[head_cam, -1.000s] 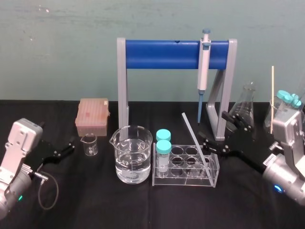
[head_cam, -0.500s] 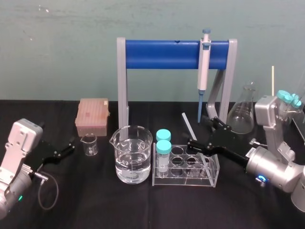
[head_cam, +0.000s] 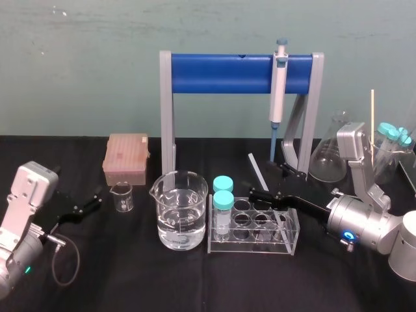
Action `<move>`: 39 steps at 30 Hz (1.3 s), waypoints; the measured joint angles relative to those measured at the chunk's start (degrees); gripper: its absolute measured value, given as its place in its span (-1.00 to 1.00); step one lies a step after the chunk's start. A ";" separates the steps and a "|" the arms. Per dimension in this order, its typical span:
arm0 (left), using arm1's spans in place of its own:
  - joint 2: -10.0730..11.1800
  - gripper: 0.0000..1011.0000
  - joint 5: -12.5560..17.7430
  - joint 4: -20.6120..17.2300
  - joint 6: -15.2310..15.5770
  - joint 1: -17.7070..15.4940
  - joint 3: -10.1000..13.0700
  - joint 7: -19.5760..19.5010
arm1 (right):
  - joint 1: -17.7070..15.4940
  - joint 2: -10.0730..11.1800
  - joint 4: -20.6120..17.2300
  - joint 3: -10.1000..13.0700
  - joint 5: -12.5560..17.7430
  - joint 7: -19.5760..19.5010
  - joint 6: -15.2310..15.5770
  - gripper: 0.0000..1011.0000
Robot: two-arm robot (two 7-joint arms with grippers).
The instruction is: Pick up the stirring rod with one hand, then place it down.
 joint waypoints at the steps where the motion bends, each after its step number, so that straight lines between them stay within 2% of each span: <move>1: 0.00 0.98 0.00 0.00 0.00 0.00 0.00 0.00 | 0.02 -0.02 0.03 0.01 -0.02 -0.08 0.07 0.98; 16: 0.00 0.98 0.00 0.00 0.00 0.00 0.00 0.00 | -0.07 0.05 -0.09 0.03 -0.04 -0.07 -0.09 0.98; 20: 0.00 0.98 0.00 0.00 0.00 0.00 0.00 0.00 | -0.09 0.07 -0.12 0.04 -0.05 -0.06 -0.13 0.87; 22: 0.00 0.98 0.00 0.00 0.00 0.00 0.00 0.00 | -0.10 0.07 -0.13 0.03 -0.05 -0.05 -0.15 0.80; 25: 0.00 0.98 0.00 0.00 0.00 0.00 0.00 0.00 | -0.13 0.09 -0.16 0.03 -0.05 -0.05 -0.16 0.58; 26: 0.00 0.98 0.00 0.00 0.00 0.00 0.00 0.00 | -0.13 0.10 -0.16 0.03 -0.05 -0.05 -0.17 0.58; 32: 0.00 0.98 0.00 0.00 0.00 0.00 0.00 0.00 | -0.14 0.11 -0.19 0.03 -0.05 -0.04 -0.19 0.18; 34: 0.00 0.98 0.00 0.00 0.00 0.00 0.00 0.00 | -0.14 0.11 -0.20 0.04 -0.05 -0.04 -0.20 0.12; 36: 0.00 0.98 0.00 0.00 0.00 0.00 0.00 0.00 | -0.14 0.12 -0.21 0.03 -0.05 -0.03 -0.21 -0.08; 39: 0.00 0.98 0.00 0.00 0.00 0.00 0.00 0.00 | -0.14 0.11 -0.21 0.03 -0.05 -0.02 -0.23 -0.28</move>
